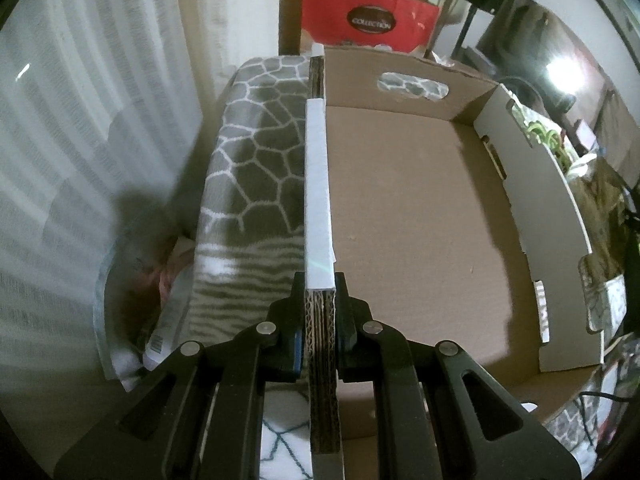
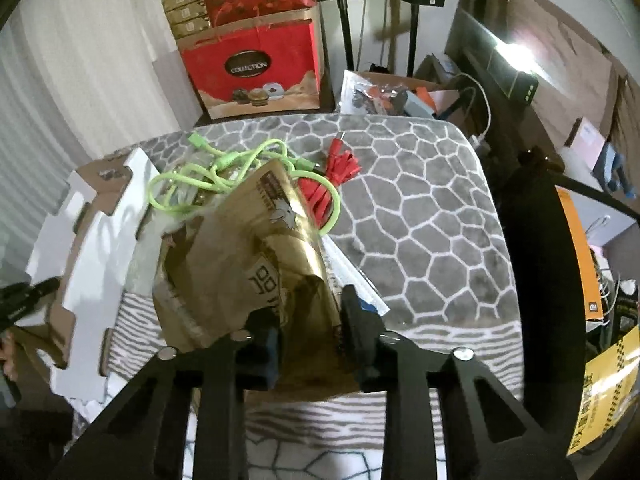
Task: Organize objects
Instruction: 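Grasp the gold packaged bag with the right tool and lift it, then place the gold bag into the cardboard box with the right tool while the left tool holds the box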
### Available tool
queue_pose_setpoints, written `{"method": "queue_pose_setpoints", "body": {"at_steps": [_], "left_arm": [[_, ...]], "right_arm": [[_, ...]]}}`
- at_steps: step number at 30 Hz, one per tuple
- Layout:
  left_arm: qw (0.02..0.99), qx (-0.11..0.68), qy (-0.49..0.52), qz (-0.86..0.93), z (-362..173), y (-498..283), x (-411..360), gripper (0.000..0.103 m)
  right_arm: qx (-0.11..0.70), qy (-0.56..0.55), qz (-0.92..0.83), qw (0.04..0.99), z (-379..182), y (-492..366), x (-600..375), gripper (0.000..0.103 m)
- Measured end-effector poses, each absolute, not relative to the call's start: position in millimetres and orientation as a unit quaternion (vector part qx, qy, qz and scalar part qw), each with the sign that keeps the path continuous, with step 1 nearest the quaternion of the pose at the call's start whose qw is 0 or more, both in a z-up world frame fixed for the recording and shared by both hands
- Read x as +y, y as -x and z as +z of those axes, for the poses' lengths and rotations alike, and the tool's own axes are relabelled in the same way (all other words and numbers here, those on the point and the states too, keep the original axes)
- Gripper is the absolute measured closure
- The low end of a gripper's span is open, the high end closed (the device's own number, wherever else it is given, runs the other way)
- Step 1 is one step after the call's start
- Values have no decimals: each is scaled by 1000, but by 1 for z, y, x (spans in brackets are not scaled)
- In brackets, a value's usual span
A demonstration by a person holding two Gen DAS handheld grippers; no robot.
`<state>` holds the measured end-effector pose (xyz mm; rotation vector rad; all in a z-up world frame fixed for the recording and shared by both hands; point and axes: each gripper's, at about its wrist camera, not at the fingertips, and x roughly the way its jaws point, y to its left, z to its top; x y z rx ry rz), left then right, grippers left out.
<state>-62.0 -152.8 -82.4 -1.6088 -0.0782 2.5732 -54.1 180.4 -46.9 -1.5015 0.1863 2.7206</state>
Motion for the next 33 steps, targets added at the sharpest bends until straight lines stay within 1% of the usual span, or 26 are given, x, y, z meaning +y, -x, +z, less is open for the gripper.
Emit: {"method": "queue_pose_setpoints", "body": {"at_steps": [1, 6, 11, 16, 20, 25, 29, 33], "left_arm": [[53, -28, 529, 847, -83, 62, -153, 93], [53, -32, 527, 848, -83, 61, -155, 93], [53, -37, 526, 848, -83, 61, -156, 93], [49, -36, 527, 848, -85, 61, -155, 93], [48, -35, 526, 848, -84, 62, -155, 93], [50, -39, 526, 848, -84, 62, -156, 93], [51, -41, 526, 848, -84, 62, -157, 93], [51, -42, 526, 848, -85, 62, -158, 93]], "right_arm": [[56, 481, 875, 14, -43, 53, 178, 81], [48, 471, 881, -1, -23, 54, 167, 82], [19, 452, 892, -23, 14, 63, 144, 83], [7, 440, 894, -82, 45, 83, 108, 84], [-33, 435, 891, -127, 58, 104, 61, 84], [-68, 455, 868, -188, 38, 138, 2, 84], [-116, 473, 846, -216, 3, 163, -39, 84], [-145, 479, 830, -245, -25, 181, -62, 84]]}}
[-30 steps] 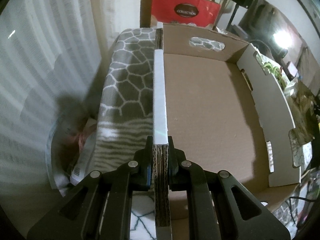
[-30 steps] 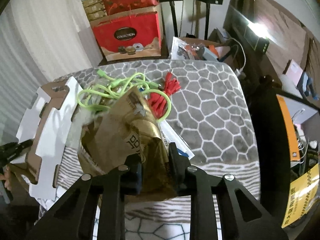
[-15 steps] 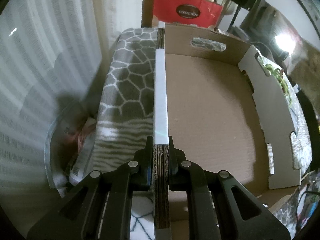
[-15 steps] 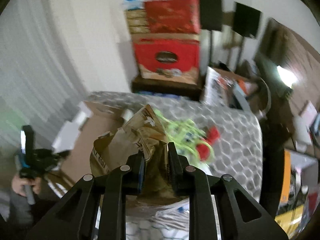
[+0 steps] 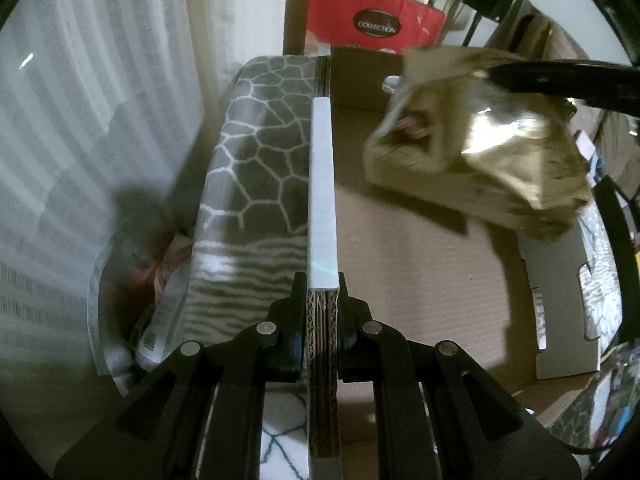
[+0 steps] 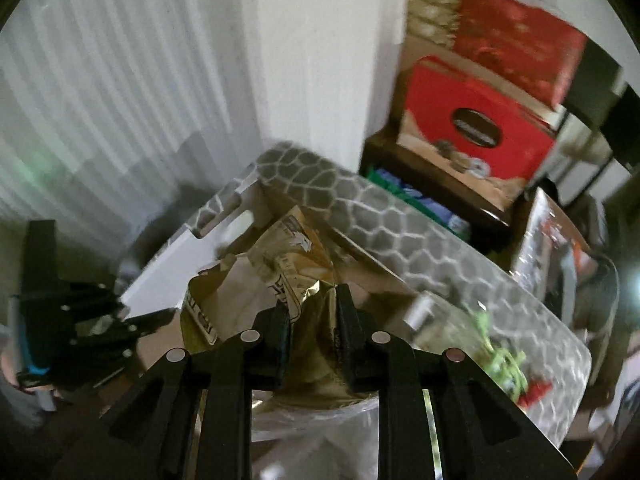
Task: Organize objects
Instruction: 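Place the gold bag into the cardboard box with the right tool while the left tool holds the box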
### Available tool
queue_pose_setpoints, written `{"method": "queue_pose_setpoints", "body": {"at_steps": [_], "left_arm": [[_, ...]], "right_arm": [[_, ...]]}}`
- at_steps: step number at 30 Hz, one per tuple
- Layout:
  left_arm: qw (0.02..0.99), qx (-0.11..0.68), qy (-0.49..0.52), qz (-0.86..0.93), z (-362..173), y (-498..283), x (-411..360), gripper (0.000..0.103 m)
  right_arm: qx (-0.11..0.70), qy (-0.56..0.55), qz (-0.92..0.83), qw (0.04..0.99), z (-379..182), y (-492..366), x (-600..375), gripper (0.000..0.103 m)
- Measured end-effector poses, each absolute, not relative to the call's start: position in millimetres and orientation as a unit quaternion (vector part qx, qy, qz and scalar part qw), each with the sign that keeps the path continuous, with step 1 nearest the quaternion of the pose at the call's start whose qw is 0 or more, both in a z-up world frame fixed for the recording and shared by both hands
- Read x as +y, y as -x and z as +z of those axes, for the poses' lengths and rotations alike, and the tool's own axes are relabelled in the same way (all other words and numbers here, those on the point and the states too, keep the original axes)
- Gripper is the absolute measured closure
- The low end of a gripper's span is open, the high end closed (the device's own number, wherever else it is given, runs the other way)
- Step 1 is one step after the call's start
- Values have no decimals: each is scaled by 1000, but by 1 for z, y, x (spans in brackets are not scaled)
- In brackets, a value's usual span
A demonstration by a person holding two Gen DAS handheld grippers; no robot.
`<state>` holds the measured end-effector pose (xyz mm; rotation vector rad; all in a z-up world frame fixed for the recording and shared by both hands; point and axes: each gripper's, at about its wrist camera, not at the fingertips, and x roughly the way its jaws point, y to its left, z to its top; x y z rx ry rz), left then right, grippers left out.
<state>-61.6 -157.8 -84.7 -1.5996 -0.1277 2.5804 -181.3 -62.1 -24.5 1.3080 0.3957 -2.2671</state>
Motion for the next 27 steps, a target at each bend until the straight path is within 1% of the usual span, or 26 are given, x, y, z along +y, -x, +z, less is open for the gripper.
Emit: {"method": "queue_pose_setpoints", "body": {"at_steps": [4, 6, 8, 9, 10, 11, 13, 14, 19, 23, 24, 26, 27], "left_arm": [[51, -42, 526, 848, -85, 61, -158, 93], [51, -42, 526, 848, -85, 62, -158, 93], [51, -41, 526, 848, -85, 61, -158, 93], [51, -41, 526, 848, -85, 61, -158, 93], [51, -41, 525, 848, -85, 61, -158, 93], [51, -40, 526, 848, -85, 62, -158, 93], [51, -41, 526, 848, -84, 62, -158, 93], [51, -40, 526, 848, -84, 62, -159, 93], [51, -41, 526, 848, -84, 62, -158, 93], [51, -39, 527, 847, -83, 62, -157, 93], [51, -39, 528, 847, -83, 62, -158, 93], [51, -40, 527, 847, -83, 62, -158, 93], [51, -41, 527, 847, -83, 63, -158, 93]], "right_arm": [[159, -476, -822, 268, -37, 192, -72, 83], [173, -473, -820, 273, -42, 199, -72, 78], [186, -471, -817, 276, -44, 204, -73, 71], [196, -468, -817, 275, -45, 206, -72, 70], [208, -463, -818, 271, -45, 205, -73, 63], [221, -458, -820, 263, -46, 206, -73, 52], [240, -441, -830, 241, -43, 206, -72, 40], [238, -439, -833, 238, -41, 206, -69, 39], [202, -444, -843, 228, -32, 199, -51, 39], [156, -450, -854, 211, -14, 185, -26, 37], [148, -451, -856, 205, -10, 182, -19, 36], [121, -460, -861, 182, -1, 174, 1, 30], [111, -465, -861, 172, 0, 172, 10, 30]]}}
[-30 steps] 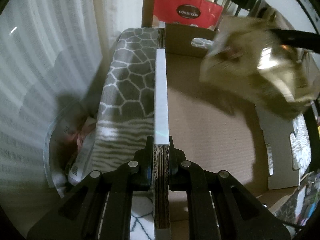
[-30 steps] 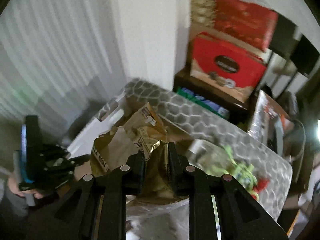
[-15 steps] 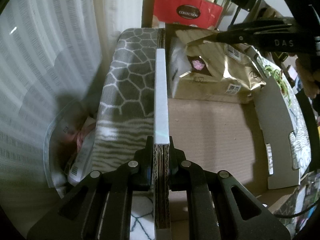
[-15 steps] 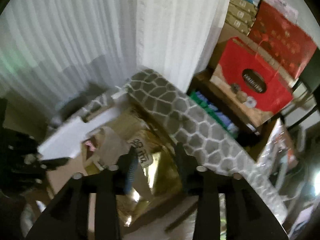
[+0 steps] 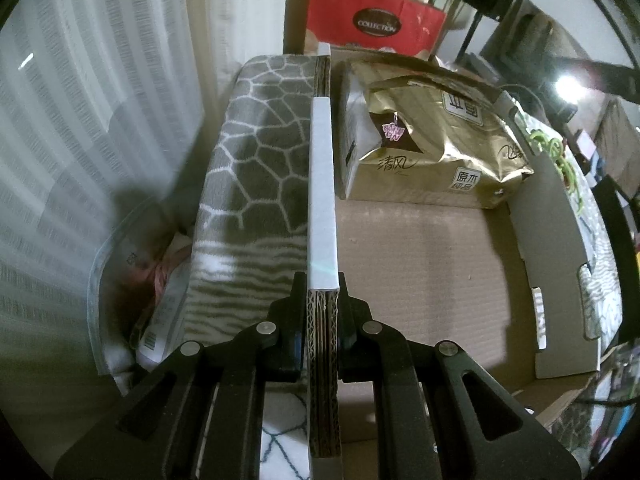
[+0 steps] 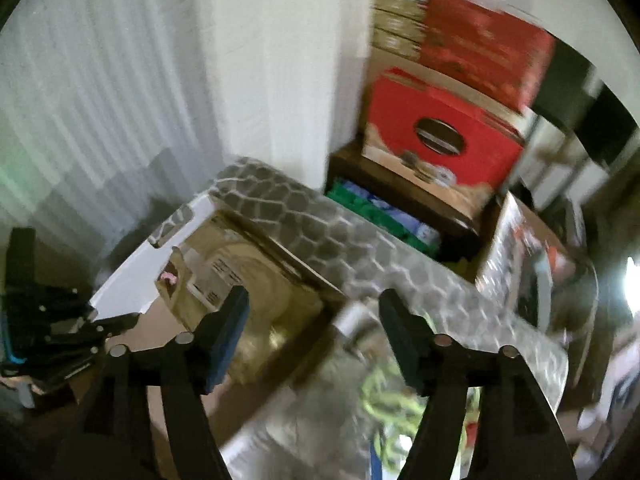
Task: Organize objects
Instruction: 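Place the gold bag into the cardboard box with the right tool while the left tool holds the box, then grasp the clear bamboo-print plastic case with the right tool and lift it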
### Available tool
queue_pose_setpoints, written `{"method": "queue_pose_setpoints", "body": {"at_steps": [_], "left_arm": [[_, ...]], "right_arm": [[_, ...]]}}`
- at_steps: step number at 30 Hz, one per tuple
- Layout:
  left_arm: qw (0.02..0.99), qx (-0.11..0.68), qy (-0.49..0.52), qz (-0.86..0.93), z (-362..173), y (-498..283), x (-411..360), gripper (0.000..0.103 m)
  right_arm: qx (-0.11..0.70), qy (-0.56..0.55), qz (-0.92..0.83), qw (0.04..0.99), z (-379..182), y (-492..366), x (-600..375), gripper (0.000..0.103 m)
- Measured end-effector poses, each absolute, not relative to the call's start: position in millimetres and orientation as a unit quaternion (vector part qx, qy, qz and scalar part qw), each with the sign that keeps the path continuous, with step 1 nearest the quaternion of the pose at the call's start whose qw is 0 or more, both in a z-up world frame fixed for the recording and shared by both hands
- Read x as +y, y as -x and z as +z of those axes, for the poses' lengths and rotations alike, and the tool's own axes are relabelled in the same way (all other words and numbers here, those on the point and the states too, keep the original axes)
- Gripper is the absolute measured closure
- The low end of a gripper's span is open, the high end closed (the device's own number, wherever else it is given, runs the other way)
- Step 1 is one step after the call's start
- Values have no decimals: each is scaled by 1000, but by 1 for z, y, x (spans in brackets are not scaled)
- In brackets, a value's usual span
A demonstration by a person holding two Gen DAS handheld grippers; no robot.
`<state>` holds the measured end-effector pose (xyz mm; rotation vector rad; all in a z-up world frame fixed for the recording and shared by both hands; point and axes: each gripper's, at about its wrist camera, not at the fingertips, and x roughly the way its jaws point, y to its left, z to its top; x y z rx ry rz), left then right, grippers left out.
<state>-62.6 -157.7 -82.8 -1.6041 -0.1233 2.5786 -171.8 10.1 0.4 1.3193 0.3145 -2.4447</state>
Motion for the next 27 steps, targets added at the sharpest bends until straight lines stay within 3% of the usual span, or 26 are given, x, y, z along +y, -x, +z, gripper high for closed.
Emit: {"method": "queue_pose_setpoints", "body": {"at_steps": [12, 17, 21, 23, 27], "left_arm": [[50, -42, 528, 847, -84, 63, -159, 93], [50, -47, 528, 846, -84, 64, -161, 93], [49, -47, 529, 846, -84, 64, -162, 93], [49, -48, 530, 846, -84, 65, -163, 93], [49, -48, 529, 846, -84, 65, -163, 93]], "right_arm": [[-37, -509, -854, 106, -19, 127, 121, 30], [-94, -522, -838, 129, -35, 111, 134, 45], [-109, -534, -826, 143, -51, 108, 129, 51], [-118, -542, -819, 146, -60, 108, 127, 60], [-138, -552, -808, 152, -76, 113, 124, 63]]}}
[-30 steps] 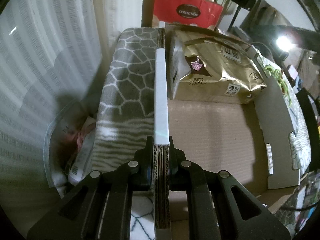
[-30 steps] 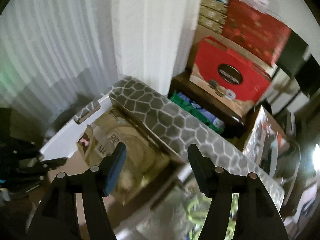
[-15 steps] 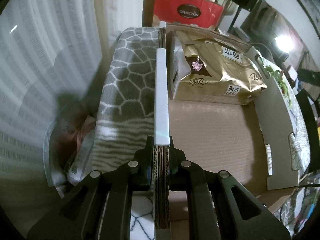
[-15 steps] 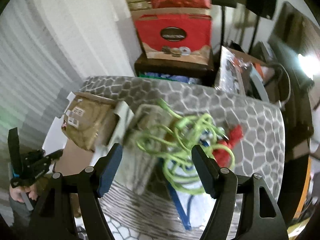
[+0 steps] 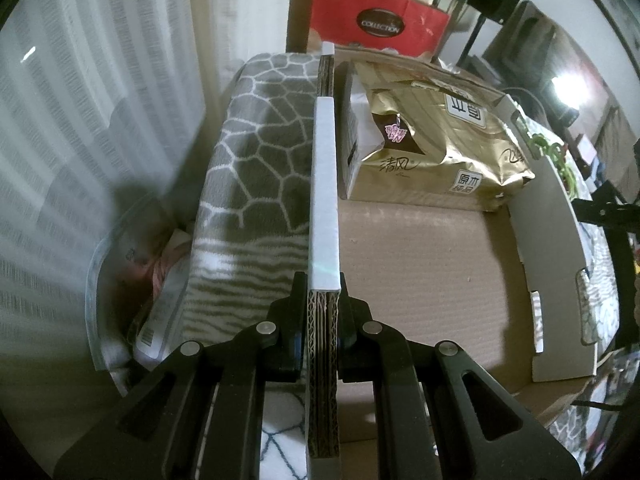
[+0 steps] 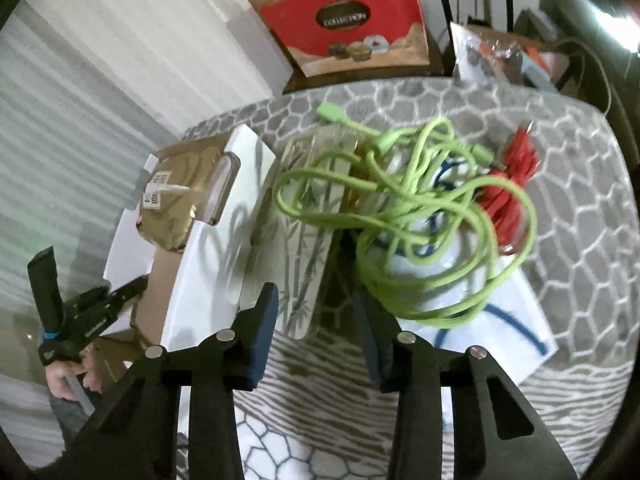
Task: Organize objects
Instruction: 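Grasp the clear bamboo-print plastic case with the right tool and lift it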
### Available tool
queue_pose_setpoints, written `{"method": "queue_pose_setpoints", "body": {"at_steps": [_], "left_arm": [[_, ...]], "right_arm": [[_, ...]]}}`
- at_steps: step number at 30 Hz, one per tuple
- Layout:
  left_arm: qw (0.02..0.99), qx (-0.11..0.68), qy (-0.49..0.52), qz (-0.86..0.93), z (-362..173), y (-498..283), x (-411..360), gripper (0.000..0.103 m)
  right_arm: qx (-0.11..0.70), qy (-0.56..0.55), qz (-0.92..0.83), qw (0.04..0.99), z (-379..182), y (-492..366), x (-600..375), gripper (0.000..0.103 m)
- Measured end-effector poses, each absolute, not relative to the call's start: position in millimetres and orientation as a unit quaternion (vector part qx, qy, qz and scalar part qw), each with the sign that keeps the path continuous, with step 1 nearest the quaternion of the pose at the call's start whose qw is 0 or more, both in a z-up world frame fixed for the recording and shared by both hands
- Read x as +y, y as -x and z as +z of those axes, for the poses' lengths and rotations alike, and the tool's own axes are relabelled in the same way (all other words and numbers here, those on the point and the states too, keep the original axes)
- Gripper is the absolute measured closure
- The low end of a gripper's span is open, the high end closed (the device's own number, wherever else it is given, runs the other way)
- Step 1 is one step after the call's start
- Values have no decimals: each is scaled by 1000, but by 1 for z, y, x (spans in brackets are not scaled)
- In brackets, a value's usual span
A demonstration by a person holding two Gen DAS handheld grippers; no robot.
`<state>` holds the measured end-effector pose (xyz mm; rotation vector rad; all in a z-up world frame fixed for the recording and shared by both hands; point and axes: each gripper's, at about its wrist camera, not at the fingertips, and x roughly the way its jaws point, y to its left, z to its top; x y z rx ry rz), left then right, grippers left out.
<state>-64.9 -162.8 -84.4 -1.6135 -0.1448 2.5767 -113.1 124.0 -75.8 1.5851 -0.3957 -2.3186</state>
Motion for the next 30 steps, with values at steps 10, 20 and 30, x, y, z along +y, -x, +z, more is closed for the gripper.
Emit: {"method": "queue_pose_setpoints", "body": {"at_steps": [10, 20, 30], "left_arm": [[50, -52, 529, 845, -86, 65, -165, 93], [49, -51, 530, 845, -86, 65, -165, 93], [54, -59, 531, 844, -86, 66, -169, 92]], "right_arm": [[-179, -542, -800, 183, -71, 116, 119, 67], [-188, -547, -787, 213, -73, 128, 104, 67], [-228, -548, -774, 219, -88, 144, 104, 93]]}}
